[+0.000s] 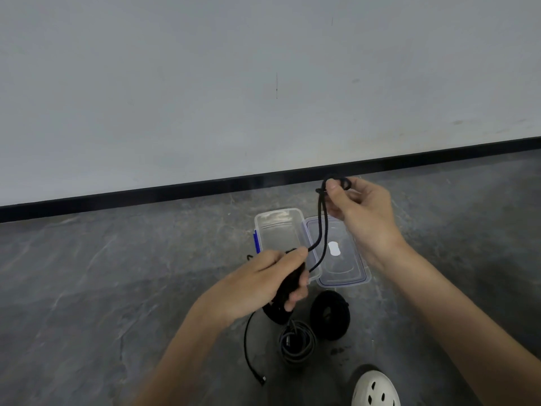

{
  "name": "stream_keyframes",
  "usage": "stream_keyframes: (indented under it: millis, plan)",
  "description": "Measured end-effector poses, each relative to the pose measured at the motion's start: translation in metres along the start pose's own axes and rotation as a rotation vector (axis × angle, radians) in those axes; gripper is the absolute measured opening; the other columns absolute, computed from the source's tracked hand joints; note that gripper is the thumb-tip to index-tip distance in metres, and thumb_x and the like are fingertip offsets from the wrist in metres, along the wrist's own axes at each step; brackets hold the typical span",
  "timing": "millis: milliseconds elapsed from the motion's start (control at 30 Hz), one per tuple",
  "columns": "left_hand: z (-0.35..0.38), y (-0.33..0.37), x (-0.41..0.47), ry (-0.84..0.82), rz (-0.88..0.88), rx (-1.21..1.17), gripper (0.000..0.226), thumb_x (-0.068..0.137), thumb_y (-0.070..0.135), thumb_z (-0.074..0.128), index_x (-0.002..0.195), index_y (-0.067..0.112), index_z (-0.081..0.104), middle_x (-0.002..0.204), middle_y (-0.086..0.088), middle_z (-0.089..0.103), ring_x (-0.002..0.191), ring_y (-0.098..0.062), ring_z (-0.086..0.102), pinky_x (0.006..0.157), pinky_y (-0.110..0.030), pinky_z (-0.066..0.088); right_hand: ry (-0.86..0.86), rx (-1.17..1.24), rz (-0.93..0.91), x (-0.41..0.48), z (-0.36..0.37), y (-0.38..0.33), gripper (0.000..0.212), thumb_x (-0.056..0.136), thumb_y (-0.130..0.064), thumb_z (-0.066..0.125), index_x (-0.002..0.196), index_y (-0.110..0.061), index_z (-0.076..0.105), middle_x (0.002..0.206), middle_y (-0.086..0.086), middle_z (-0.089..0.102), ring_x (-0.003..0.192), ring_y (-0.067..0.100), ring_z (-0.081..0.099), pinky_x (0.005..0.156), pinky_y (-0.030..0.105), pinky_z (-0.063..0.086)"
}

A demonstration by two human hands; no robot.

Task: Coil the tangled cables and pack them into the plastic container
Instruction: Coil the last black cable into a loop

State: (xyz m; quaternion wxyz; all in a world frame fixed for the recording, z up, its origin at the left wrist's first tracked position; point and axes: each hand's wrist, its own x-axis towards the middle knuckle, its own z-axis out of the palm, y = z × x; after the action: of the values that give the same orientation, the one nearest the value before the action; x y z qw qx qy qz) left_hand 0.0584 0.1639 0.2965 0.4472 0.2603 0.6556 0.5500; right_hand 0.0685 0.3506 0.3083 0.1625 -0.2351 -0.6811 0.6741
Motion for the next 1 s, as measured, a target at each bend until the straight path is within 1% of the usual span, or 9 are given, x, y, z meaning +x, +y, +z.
stream_keyframes:
  millis: [100,167,233,433,533,700,800,867,1000]
  plan:
    - [-0.001,0.007,-0.003,-0.065,0.046,-0.161,0.044,0.097,0.055,0.039,0.068,0.025,0.054,0.059,0.006,0.049,0.056,-0.011,0.047,0.062,-0.018,0.044,-0.018,-0.002,0.078,0.001,0.0,0.004,0.019,0.098,-0.013,0.053,0.116,-0.015,0.057,0.08,0.012,0.067,0.073,0.015,0.064,0.072,0.024,0.055]
    - [-0.006,0.008,-0.005,-0.046,0.06,-0.22,0.042,0.095,0.053,0.04,0.069,0.023,0.054,0.06,0.005,0.049,0.056,-0.012,0.047,0.062,-0.02,0.043,-0.074,-0.05,0.11,0.0,0.002,0.006,0.024,0.101,-0.011,0.044,0.122,-0.021,0.053,0.078,0.007,0.065,0.071,0.012,0.058,0.064,0.017,0.052]
    - [-0.011,0.006,-0.005,-0.003,0.05,-0.164,0.04,0.098,0.047,0.039,0.072,0.021,0.054,0.062,0.004,0.05,0.058,-0.013,0.048,0.063,-0.021,0.044,-0.096,-0.031,0.149,0.0,0.004,0.005,0.027,0.103,-0.009,0.039,0.12,-0.02,0.056,0.08,0.003,0.062,0.072,0.009,0.058,0.06,0.016,0.049]
    - [-0.014,-0.004,0.0,0.155,-0.029,-0.001,0.038,0.103,0.037,0.038,0.074,0.019,0.057,0.061,0.008,0.053,0.06,-0.01,0.052,0.064,-0.018,0.044,-0.074,0.267,0.238,0.002,0.0,-0.002,0.04,0.095,0.014,0.033,0.1,-0.016,0.059,0.074,0.007,0.056,0.067,0.014,0.054,0.067,0.029,0.046]
    - [-0.017,-0.005,0.002,0.288,-0.02,-0.007,0.037,0.102,0.038,0.04,0.077,0.017,0.057,0.061,0.008,0.054,0.059,-0.009,0.053,0.063,-0.016,0.045,-0.108,0.275,0.213,0.002,-0.002,-0.002,0.04,0.091,0.02,0.036,0.087,-0.014,0.057,0.075,0.008,0.058,0.069,0.017,0.056,0.069,0.031,0.049]
    - [-0.02,-0.004,0.003,0.496,0.091,-0.176,0.036,0.101,0.038,0.043,0.076,0.017,0.057,0.062,0.007,0.055,0.057,-0.008,0.053,0.059,-0.014,0.046,-0.164,0.103,0.105,0.001,-0.001,0.004,0.042,0.083,0.025,0.048,0.086,-0.016,0.056,0.063,0.001,0.056,0.066,0.014,0.06,0.078,0.034,0.057]
    - [-0.021,-0.003,0.004,0.606,0.136,-0.192,0.038,0.101,0.039,0.042,0.073,0.019,0.058,0.063,0.007,0.056,0.059,-0.008,0.053,0.061,-0.011,0.045,-0.192,0.024,0.049,-0.001,0.0,0.004,0.042,0.079,0.026,0.053,0.083,-0.016,0.06,0.064,0.001,0.054,0.062,0.008,0.057,0.072,0.026,0.056]
    - [-0.023,-0.004,0.005,0.674,0.127,-0.203,0.039,0.101,0.039,0.043,0.071,0.02,0.058,0.063,0.007,0.056,0.06,-0.007,0.054,0.063,-0.01,0.045,-0.177,-0.025,0.013,-0.002,0.001,0.003,0.037,0.077,0.023,0.06,0.078,-0.014,0.059,0.067,0.006,0.059,0.061,0.008,0.059,0.066,0.018,0.054]
    - [-0.026,-0.005,0.003,0.641,0.04,-0.082,0.042,0.102,0.039,0.04,0.069,0.016,0.056,0.059,0.005,0.056,0.057,-0.007,0.054,0.062,-0.012,0.045,-0.186,-0.139,-0.046,-0.003,0.002,0.002,0.029,0.075,0.014,0.07,0.075,-0.013,0.059,0.074,0.022,0.06,0.07,0.018,0.061,0.071,0.024,0.055]
